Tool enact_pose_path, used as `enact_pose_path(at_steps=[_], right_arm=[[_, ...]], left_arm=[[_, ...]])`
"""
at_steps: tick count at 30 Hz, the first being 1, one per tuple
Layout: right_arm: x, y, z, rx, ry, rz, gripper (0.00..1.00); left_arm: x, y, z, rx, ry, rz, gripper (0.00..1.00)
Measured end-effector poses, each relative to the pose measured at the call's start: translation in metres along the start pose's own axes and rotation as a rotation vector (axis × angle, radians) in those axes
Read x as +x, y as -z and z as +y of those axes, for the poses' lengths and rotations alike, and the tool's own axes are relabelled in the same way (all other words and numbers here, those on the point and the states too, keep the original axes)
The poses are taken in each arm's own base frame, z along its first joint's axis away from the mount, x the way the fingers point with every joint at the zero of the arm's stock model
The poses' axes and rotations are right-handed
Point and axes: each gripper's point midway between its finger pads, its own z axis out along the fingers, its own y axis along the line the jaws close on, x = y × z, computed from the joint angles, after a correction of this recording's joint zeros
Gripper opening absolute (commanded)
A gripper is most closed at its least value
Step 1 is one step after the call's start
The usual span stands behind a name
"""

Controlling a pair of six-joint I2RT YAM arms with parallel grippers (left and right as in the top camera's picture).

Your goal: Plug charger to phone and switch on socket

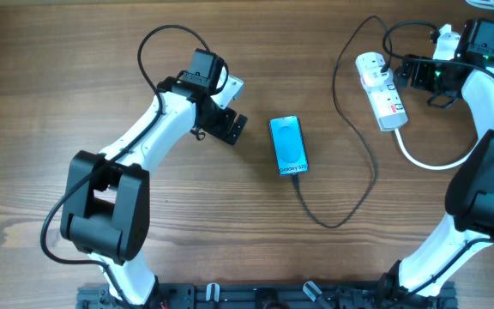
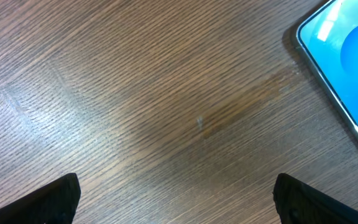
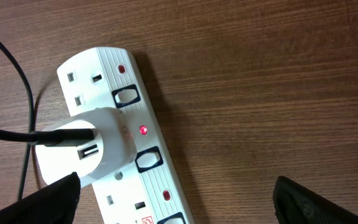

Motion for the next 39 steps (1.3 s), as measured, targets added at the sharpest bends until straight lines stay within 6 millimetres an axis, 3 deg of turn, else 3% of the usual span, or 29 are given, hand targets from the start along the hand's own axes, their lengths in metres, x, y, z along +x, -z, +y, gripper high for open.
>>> enact_pose_path(at_steps=[5,8,11,14,19,21,28,39], right_arm=[[0.0,0.0,0.0,0.0,0.0,0.0,1.0],[0.0,0.0,0.0,0.0,0.0,0.0,1.0],[0.0,0.0,0.0,0.0,0.0,0.0,1.0],[0.0,0.0,0.0,0.0,0.0,0.0,1.0],[0.0,0.0,0.0,0.0,0.0,0.0,1.0],[0.0,0.0,0.0,0.0,0.0,0.0,1.0],[0.0,0.0,0.0,0.0,0.0,0.0,1.0],[0.0,0.0,0.0,0.0,0.0,0.0,1.0]], left_arm=[[-0.013,0.002,-0.002,-0.011,-0.016,-0.058,1.0],[-0.029,0.028,0.002,-0.055,-0.031,-0.206,1.0],[-0.028,0.057,0.007,-0.131,-0.035,-0.338,1.0],[0.002,0.053,0.017,-0.18,-0.013,-0.369,1.0],[0.092,0.015,0.036,-0.208,0.073,-0.226,1.0],[0.114,0.009,0.041,-0.224,0.098,-0.228,1.0],[0.169,0.007,0.046,-0.271,0.169,-0.309,1.0],[0.212,0.022,0.061,-0.371,0.274,-0.431,1.0]])
